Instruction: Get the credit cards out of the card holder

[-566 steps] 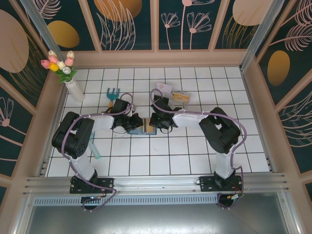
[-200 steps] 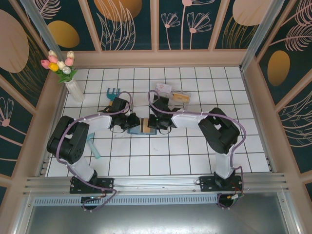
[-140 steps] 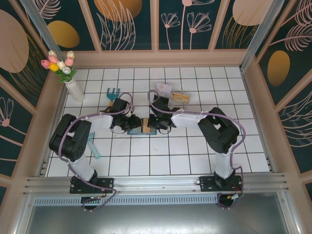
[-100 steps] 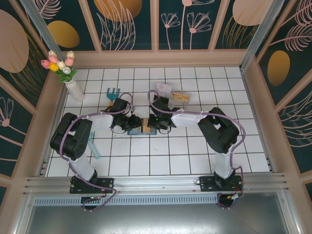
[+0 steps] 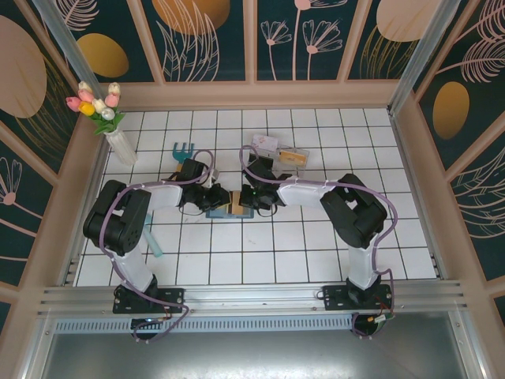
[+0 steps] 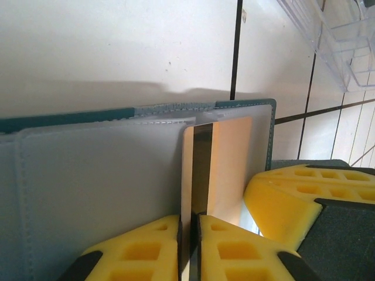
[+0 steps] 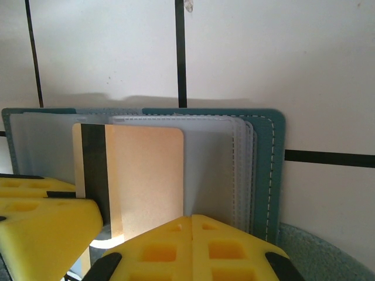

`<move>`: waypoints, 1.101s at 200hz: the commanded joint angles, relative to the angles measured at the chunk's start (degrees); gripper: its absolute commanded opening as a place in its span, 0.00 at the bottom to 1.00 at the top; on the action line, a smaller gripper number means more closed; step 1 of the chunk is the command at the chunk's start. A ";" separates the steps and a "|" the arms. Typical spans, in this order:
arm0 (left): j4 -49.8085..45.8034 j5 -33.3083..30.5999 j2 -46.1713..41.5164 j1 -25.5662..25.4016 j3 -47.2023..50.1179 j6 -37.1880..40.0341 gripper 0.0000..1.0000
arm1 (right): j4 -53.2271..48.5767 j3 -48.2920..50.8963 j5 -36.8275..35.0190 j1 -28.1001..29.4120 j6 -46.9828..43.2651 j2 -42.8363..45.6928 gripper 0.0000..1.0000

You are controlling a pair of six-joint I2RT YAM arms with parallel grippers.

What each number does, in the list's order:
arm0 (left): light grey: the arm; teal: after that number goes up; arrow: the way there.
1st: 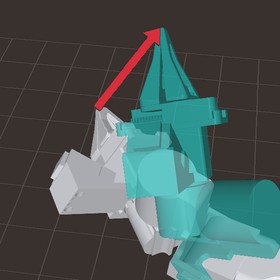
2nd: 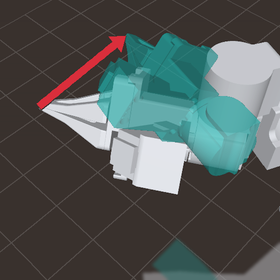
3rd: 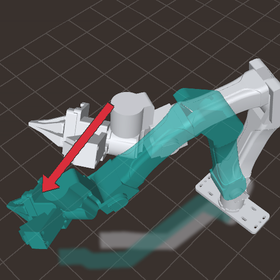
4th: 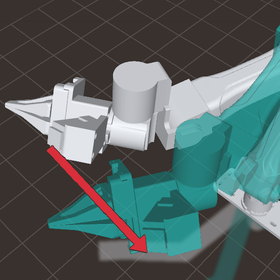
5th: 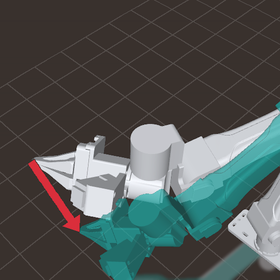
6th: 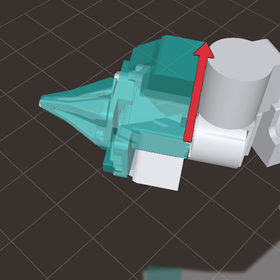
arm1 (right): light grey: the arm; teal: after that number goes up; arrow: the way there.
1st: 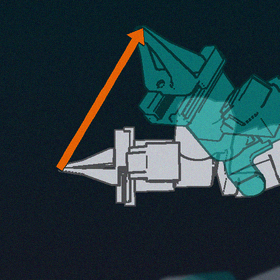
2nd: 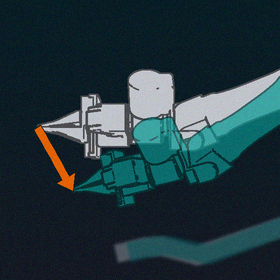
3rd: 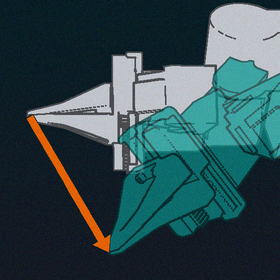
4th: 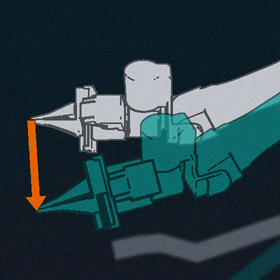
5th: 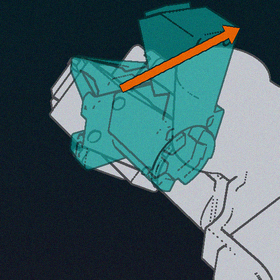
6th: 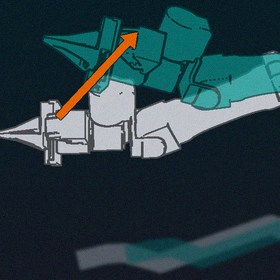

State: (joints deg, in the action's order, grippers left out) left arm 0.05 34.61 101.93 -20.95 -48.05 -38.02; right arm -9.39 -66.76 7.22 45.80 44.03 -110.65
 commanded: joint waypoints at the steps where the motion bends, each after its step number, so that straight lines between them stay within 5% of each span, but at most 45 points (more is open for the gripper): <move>1: -0.66 -0.78 -0.26 0.53 0.50 1.23 0.10 | -3.27 1.46 -1.13 -0.58 0.82 -2.58 0.05; 44: -4.76 -4.64 -3.40 1.22 1.21 4.58 0.00 | -3.50 2.24 -1.60 -0.80 0.98 -1.98 0.06; 146: -21.18 -19.91 -17.39 1.35 -3.13 7.81 0.00 | 4.28 1.23 4.54 -1.33 -1.11 5.19 0.18; 191: -19.61 -15.99 -24.10 1.35 -6.85 4.22 0.00 | 16.96 6.30 9.48 -2.91 1.17 17.32 0.44; 220: -7.99 -10.31 -25.08 1.35 -6.52 -2.66 0.00 | 25.48 12.09 13.95 -7.64 2.59 24.34 0.61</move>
State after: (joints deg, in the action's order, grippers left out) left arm -17.08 18.98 77.41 -19.97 -53.93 -34.54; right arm 5.96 -59.16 16.43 42.02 45.28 -91.35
